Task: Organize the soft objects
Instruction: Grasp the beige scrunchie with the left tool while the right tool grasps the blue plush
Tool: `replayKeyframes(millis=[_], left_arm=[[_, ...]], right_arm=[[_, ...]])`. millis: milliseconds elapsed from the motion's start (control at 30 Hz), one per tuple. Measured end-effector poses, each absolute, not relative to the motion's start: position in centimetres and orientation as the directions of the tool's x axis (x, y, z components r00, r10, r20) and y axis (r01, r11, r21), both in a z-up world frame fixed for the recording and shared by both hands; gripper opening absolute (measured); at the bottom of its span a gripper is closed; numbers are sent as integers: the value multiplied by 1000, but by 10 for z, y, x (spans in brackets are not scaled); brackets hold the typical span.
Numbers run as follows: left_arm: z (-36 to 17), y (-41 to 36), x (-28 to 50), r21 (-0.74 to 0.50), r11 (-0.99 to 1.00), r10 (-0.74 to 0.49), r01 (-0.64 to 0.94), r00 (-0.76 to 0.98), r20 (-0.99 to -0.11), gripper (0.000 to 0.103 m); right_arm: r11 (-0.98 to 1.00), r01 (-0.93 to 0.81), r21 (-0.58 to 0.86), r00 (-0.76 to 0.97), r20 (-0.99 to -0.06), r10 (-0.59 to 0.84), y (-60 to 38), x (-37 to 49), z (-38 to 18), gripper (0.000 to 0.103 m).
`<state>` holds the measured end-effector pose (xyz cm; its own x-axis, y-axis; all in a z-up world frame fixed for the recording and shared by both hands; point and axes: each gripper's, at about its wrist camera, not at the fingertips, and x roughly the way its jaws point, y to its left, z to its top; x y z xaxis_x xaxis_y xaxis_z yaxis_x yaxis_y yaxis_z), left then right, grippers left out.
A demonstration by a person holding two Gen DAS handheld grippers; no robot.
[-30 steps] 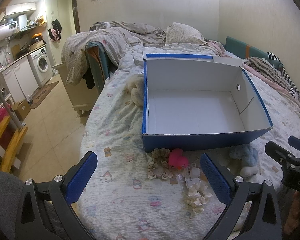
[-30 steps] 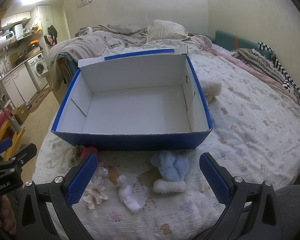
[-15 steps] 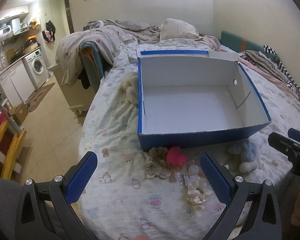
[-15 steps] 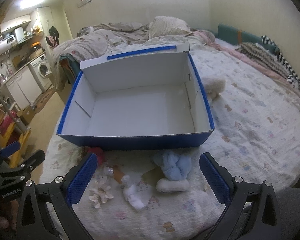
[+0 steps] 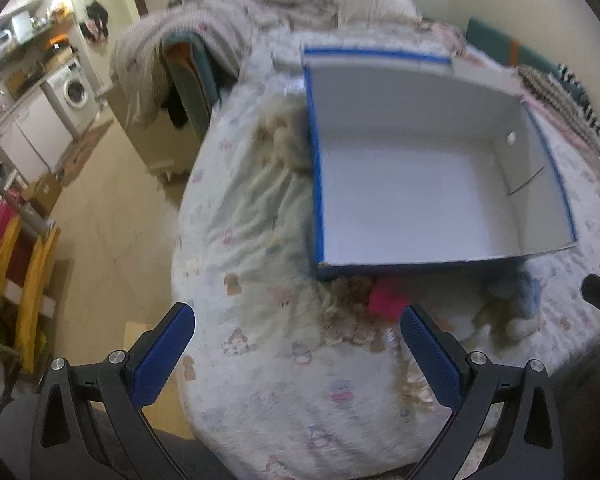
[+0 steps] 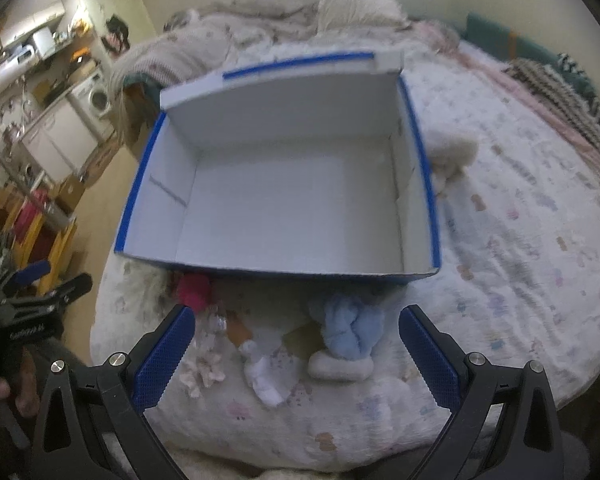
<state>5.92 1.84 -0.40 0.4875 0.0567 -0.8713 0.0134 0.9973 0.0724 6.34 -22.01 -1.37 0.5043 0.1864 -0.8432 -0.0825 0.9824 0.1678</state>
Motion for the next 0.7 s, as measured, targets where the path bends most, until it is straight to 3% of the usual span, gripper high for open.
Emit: replayKeyframes(millis=[267,400,533,667,700], left_arm=[[-47,53,102,-44,994,-12,-96,309,-951,102],[-75,46,118,-75,994,-54,-84,231,-971,88],[-110,31,129,-75,995,-64,-63,159,-985,83],[-138,19,132,-26,999,-23,-22,114,-993,59],[-142,19,133,-21,1000,-19,-21,106,-994,58]], right_arm=[[982,-25,187,417,-891,180,-239,90,-52,103],[971,41,237,365,-908,206,-248,96,-75,103],[961,67,268,364,-903,227,-256,99,-78,103],[954,100,284,356,-905,232,-265,101,-84,103],[952,109,287,354,-906,233,-268,102,-86,103]])
